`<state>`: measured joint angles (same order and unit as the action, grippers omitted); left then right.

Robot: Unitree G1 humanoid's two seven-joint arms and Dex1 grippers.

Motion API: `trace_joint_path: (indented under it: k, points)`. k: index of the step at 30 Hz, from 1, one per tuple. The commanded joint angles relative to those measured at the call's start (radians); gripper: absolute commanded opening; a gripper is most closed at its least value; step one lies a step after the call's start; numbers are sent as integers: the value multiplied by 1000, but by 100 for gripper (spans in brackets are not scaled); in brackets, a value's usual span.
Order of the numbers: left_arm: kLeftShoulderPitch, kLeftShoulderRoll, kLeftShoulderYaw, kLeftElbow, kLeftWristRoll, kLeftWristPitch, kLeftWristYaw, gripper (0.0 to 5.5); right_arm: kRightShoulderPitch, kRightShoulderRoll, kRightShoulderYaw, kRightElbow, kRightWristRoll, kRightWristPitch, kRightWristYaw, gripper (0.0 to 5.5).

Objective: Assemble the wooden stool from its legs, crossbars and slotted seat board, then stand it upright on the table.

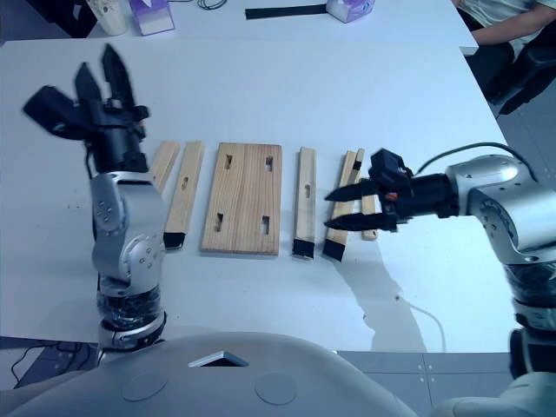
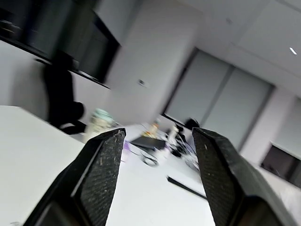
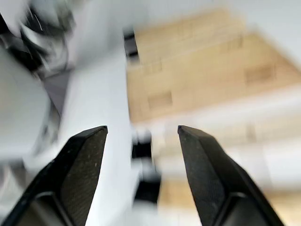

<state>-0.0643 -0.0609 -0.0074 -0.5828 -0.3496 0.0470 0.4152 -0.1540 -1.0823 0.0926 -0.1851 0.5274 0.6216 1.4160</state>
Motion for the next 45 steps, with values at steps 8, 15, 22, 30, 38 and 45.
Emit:
trace_joint_path:
  k: [8, 15, 22, 30, 38, 45]
  points:
    - [7, -78, 25, -67, -101, 75, 76, 265, 65, 237, -103, -176, -68, 493, -580, 364]
    - [-13, -50, 31, -150, -148, 177, 108, 265, 47, 392, -208, -361, -49, 832, -811, 364]
    - [-60, -32, 50, -188, -190, 276, 127, 265, 28, 511, -220, -452, -110, 938, -1001, 364]
    - [-91, -5, 15, -187, -147, 355, 107, 265, 74, 662, -272, -479, -137, 992, -1148, 364]
    - [-109, -48, -13, -177, -117, 362, 103, 265, 56, 713, -235, -441, -136, 992, -1215, 364]
    - [-97, -63, -33, -174, -110, 354, 102, 265, 112, 649, -136, -408, -181, 917, -1218, 364]
